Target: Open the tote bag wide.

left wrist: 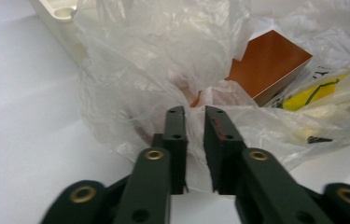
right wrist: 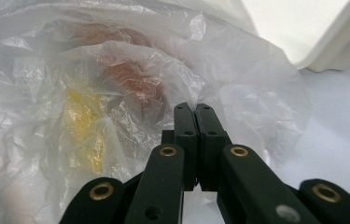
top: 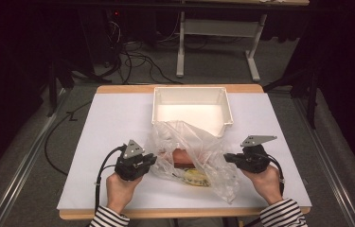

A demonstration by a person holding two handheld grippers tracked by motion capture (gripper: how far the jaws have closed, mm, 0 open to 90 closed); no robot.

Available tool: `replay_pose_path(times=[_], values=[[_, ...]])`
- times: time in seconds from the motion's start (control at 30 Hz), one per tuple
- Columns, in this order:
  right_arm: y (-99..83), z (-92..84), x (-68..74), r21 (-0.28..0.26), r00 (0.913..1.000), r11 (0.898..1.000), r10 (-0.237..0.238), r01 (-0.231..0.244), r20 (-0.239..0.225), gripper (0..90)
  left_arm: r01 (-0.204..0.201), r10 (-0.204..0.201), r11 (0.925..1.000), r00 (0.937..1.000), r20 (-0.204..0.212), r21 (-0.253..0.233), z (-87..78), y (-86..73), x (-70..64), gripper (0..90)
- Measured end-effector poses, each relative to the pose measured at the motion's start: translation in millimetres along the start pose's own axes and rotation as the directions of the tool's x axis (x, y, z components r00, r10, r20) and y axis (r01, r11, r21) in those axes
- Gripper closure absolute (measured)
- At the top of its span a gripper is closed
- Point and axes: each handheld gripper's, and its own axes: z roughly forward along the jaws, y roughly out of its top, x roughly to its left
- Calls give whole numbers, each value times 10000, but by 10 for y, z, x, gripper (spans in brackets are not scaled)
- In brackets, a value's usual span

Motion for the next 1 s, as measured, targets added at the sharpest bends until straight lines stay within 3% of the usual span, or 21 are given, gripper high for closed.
replay_pose_path(times=[0.07,0.23,0.47,0.6,0.73,0.83,1.0], values=[[15,-17,-59,-41,9998,9998,183,-183,40,899,16,-16,10000,10000,-7,23,21,4,9,898],[5,14,-286,83,9955,9961,871,-875,386,898,34,-34,10000,10000,-8,27,37,8,21,900],[-2,96,-466,387,9892,9928,1093,-1135,973,899,93,-93,10000,10000,-23,-10,23,8,34,900],[-2,157,-519,524,9866,9901,1246,-1306,1052,899,37,-36,10000,10000,-89,38,21,5,31,900],[-26,262,-585,832,9820,9850,1402,-1513,1270,899,-593,621,9967,9968,-510,555,32,-45,-13,900],[-56,314,-628,1051,9792,9814,1450,-1605,1418,899,-419,442,9978,9981,-430,521,26,-84,26,900],[-79,406,-699,1423,9741,9741,1514,-1759,1678,899,439,-433,9959,9990,-102,795,76,-117,199,900]])
